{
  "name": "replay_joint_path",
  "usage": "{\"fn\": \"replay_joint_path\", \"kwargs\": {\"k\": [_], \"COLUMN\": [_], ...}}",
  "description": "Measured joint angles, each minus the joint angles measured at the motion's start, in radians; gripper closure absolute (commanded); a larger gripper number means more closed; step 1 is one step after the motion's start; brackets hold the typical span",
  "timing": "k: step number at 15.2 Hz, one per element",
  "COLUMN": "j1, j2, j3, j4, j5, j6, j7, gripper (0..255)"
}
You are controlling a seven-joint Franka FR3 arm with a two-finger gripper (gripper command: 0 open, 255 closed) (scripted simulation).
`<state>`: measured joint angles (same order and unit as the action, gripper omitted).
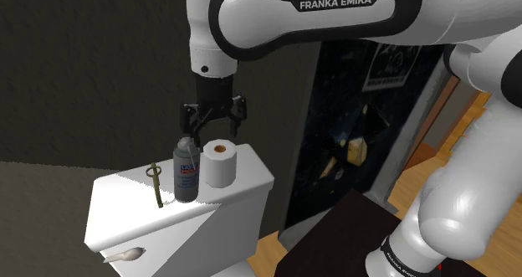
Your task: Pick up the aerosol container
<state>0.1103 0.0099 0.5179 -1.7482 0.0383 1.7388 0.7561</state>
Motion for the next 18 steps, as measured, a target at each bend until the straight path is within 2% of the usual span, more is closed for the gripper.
{"fn": "replay_joint_path", "kwargs": {"k": [3, 5, 12, 13, 18], "j1": [0.042, 0.061, 0.065, 0.064, 0.064], "j2": [0.145, 0.193, 0.21, 0.21, 0.21], "j3": [0.026, 0.03, 0.029, 0.029, 0.029], "j4": [0.149, 0.196, 0.13, 0.125, 0.121], "j5": [-0.066, -0.088, -0.097, -0.096, -0.097], "j6": [-0.022, -0.028, 0.053, 0.058, 0.063], "j7": [0.091, 0.124, 0.134, 0.134, 0.134], "gripper": [0, 0, 0, 255, 255]}}
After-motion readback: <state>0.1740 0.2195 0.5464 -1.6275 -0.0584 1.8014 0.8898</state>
